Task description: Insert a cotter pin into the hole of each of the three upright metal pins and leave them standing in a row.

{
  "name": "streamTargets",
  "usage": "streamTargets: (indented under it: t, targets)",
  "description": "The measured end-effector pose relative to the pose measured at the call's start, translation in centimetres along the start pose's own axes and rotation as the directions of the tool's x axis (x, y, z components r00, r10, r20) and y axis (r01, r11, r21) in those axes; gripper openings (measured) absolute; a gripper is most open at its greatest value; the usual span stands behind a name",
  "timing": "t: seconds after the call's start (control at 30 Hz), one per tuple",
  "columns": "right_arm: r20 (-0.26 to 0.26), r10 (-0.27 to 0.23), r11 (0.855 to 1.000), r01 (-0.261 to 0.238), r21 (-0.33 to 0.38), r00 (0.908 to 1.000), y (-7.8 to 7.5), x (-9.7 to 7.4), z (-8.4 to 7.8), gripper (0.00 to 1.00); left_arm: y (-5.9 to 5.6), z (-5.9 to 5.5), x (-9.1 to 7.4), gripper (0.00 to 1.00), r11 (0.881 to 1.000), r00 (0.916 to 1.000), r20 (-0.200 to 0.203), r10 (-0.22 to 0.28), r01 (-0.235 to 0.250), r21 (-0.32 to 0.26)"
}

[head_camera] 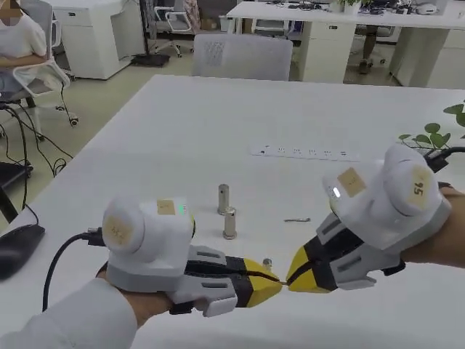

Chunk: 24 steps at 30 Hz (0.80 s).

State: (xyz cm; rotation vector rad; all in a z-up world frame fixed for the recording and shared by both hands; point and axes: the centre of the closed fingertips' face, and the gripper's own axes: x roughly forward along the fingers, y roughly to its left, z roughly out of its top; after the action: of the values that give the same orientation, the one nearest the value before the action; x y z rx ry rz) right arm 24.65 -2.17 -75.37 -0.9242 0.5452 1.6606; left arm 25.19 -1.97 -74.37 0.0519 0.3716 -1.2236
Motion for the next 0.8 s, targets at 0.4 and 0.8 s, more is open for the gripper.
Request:
streamTargets:
  t: [0.4,0.8]
  targets:
    - [-0.003,0.009,1.0,-0.009,0.015,1.0,0.29,0.09,-0.22,0.03,-0.4,-0.45,0.28,0.0,0.998,0.9996,-0.025,-0.01,0.012,0.065]
    - [0.004,-0.018,0.999,0.018,0.026,0.9998,-0.16,-0.13,-0.33,0.03,0.42,-0.64,0.09,0.11,0.999,0.9993,-0.027,0.024,-0.023,0.025]
